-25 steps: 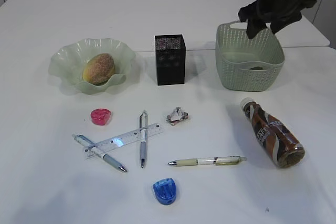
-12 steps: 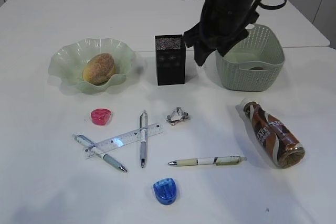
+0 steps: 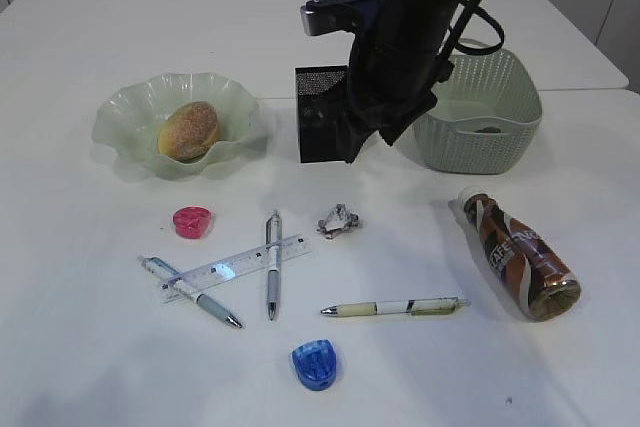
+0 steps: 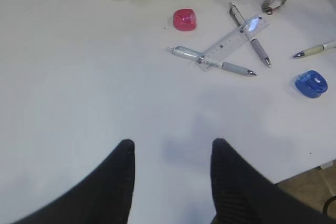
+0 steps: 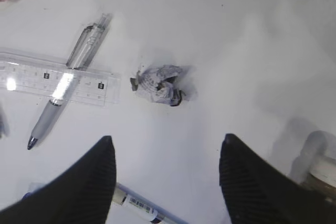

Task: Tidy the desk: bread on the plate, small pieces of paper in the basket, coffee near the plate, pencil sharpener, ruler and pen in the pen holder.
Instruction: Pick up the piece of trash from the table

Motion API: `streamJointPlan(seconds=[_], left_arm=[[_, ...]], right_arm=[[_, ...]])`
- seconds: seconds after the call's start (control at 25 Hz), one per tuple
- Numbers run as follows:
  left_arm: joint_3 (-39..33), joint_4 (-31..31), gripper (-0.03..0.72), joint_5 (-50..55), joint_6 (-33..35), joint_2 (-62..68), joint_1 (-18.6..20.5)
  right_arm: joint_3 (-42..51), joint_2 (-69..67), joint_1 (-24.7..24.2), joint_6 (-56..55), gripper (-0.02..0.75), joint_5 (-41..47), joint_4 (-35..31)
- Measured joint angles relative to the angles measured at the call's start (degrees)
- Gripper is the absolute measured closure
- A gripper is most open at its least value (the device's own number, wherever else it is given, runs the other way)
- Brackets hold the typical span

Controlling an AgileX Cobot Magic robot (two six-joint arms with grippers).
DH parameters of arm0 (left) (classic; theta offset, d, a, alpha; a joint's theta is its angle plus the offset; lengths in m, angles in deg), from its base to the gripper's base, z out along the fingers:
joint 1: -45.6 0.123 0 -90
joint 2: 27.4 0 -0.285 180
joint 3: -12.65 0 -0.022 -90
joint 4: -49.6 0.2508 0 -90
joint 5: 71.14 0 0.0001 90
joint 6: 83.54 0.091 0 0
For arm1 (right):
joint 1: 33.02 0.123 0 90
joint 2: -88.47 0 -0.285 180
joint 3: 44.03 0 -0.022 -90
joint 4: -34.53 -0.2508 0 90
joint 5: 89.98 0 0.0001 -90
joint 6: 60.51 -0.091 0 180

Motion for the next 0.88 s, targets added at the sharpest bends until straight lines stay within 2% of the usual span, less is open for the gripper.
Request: streamJointPlan(seconds=[0.36, 0.88], left_arm=[[0.0, 0.0, 0.358, 0.13, 0.0, 0.0, 0.0], [0.0, 0.0, 0.358, 0.4, 0.0, 0.0, 0.0]], right_arm=[[5.0, -0.38, 0.0, 1.23, 0.246, -2.35, -2.38], [5.03, -5.32, 3.37, 1.35, 0.246, -6.32, -1.54]])
